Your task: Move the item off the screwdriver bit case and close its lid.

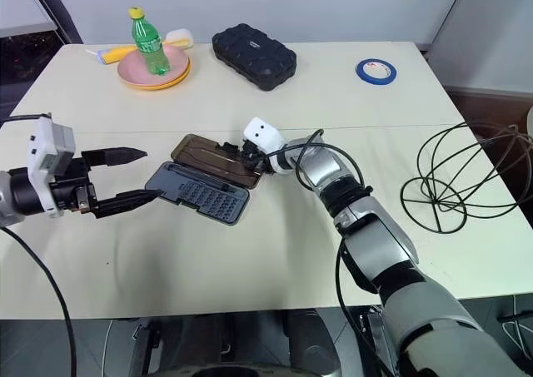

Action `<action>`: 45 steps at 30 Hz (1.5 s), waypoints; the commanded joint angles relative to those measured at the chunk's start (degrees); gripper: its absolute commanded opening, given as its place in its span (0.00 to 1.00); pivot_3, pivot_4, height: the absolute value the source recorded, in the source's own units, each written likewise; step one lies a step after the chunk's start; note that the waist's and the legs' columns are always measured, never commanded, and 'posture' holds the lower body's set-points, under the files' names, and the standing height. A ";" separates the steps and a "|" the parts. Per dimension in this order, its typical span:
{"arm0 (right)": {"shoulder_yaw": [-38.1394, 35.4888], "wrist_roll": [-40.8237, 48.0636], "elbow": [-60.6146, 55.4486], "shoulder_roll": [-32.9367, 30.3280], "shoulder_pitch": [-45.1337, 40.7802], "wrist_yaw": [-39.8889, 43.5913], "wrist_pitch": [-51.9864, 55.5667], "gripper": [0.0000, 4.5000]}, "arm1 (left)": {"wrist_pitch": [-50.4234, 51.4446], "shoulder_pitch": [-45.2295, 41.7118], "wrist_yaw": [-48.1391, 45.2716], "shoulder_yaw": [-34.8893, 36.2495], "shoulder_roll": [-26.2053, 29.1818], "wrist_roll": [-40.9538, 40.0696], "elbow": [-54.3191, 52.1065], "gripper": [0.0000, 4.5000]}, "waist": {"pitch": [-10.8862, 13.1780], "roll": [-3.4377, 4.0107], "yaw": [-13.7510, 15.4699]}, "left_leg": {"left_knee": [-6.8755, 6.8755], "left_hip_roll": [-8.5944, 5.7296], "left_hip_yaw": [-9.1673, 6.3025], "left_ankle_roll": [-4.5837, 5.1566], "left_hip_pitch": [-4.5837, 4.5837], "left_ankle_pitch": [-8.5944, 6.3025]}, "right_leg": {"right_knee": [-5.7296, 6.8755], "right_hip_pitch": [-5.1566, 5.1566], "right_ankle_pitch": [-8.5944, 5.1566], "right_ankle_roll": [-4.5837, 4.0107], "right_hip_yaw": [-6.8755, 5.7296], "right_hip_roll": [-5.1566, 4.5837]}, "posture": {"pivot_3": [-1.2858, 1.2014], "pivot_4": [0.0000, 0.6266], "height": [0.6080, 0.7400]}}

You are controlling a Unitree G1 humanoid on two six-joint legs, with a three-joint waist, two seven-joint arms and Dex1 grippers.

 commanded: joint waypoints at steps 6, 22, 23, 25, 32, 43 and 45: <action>2.50 -6.27 -1.38 -2.12 4.20 12.37 -9.50 0.02 | -1.06 -0.92 -0.59 -0.75 0.53 -0.42 0.48 1.00 | -0.03 0.02 -0.21 | -0.02 0.01 0.00 0.00 0.03 0.00 | -0.01 0.01 -0.01 -0.01 0.01 0.02 | 0.52 0.24 0.98; 0.40 -7.65 -6.81 -5.38 8.62 26.50 -28.86 0.00 | -1.81 15.41 -12.69 -1.07 4.67 -1.42 -6.77 0.88 | -0.01 0.05 -0.21 | -0.04 0.02 0.02 0.00 0.07 0.00 | 0.00 0.01 -0.01 -0.02 0.02 0.01 | 0.52 0.24 0.98; 0.25 -7.70 -6.77 -5.35 8.72 26.58 -28.92 0.00 | -2.64 16.50 -12.99 -1.29 4.62 -0.58 -6.44 0.81 | -0.01 0.05 -0.21 | -0.04 0.02 0.02 0.00 0.08 0.00 | 0.00 0.02 -0.01 -0.02 0.02 0.01 | 0.52 0.24 0.98; 0.10 -7.99 -6.78 -5.50 9.01 26.63 -29.14 0.00 | -6.34 19.56 -13.61 -2.30 4.27 3.34 -4.77 0.56 | -0.01 0.05 -0.21 | -0.03 0.02 0.02 0.00 0.10 0.00 | 0.00 0.04 -0.01 -0.02 0.02 0.01 | 0.52 0.24 0.98; -0.55 -8.49 -7.98 -6.10 9.95 26.26 -28.69 0.00 | -16.21 24.39 -12.12 -7.14 2.07 13.54 0.63 0.02 | 0.00 0.09 0.02 | -0.03 0.01 0.05 0.00 0.19 0.00 | -0.01 0.13 -0.03 -0.05 0.02 -0.02 | 0.52 0.24 0.98; -1.34 -11.35 -12.54 -6.64 10.79 22.00 -29.98 0.00 | -23.01 23.01 -8.72 -13.53 -2.00 19.71 6.34 0.02 | -0.01 0.24 0.05 | -0.10 0.00 0.12 0.01 0.94 -0.01 | -0.07 0.85 -0.12 -0.21 0.04 -0.07 | 0.52 0.24 0.98; -2.43 -12.81 -16.60 -7.48 10.97 18.63 -30.11 0.00 | -23.42 23.20 -8.33 -13.95 -2.36 20.08 6.71 0.02 | -0.02 0.26 0.03 | -0.09 0.00 0.12 0.01 0.98 -0.01 | -0.07 0.88 -0.13 -0.22 0.04 -0.08 | 0.52 0.24 0.98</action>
